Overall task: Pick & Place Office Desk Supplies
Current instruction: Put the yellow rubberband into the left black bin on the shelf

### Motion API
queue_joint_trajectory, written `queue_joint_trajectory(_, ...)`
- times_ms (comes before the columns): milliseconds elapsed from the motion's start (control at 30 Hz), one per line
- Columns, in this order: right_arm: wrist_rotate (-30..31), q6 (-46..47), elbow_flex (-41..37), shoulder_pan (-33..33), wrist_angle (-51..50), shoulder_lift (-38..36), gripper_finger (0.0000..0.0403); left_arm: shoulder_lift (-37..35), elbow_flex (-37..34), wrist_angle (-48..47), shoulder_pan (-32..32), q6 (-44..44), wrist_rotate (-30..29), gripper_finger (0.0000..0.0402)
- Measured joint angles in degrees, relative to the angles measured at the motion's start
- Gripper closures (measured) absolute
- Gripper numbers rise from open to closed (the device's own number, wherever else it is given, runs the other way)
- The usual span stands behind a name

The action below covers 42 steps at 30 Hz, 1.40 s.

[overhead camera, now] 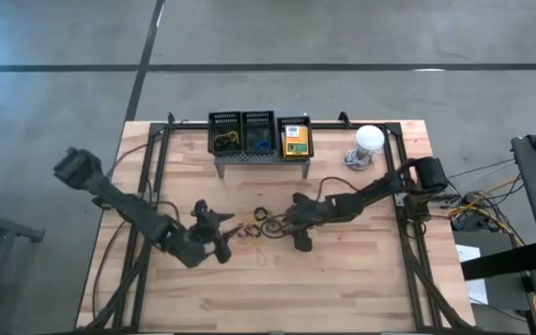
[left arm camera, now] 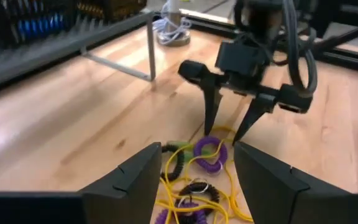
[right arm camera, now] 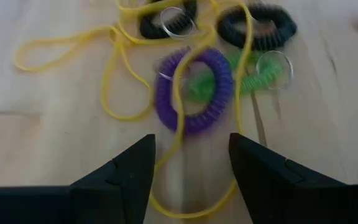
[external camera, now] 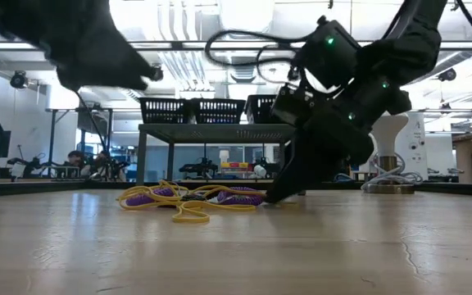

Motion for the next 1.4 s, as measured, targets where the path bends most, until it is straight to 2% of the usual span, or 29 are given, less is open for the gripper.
queue_joint_trajectory(133,1.32,1.39,0.67,0.68,-2.28,0.48,0.0223,4.39,0.08,1.2,-0.33,-5.41,-0.64,0.0193)
queue_joint_trajectory(267,1.88,2.45,0.54,0.94,-2.36,0.54,0.0262,7.71,0.07,1.63,-0.16,-9.44,-0.77,0.0194)
queue_joint_trajectory(433,2.96,2.09,0.39,0.97,-3.07,-0.09,0.0329,8.35,0.07,2.93,-0.17,-10.0,-0.58,0.0194)
queue_joint_trajectory(600,1.97,0.11,0.54,1.22,-7.13,-3.8,0.0388,7.08,0.07,3.13,-0.16,-9.98,-0.58,0.0194)
queue_joint_trajectory(900,8.09,-2.67,0.7,1.75,-11.4,-17.66,0.0394,7.06,0.07,3.74,-0.24,-10.89,2.01,0.0194)
queue_joint_trajectory(1200,8.51,-8.49,0.74,2.04,-11.01,-30.16,0.0394,7.06,0.07,3.79,-0.25,-10.92,2.05,0.0194)
queue_joint_trajectory(1400,8.51,-10.45,0.74,1.99,-10.56,-35.7,0.0394,7.06,0.07,3.77,-0.27,-11.07,2.06,0.0194)
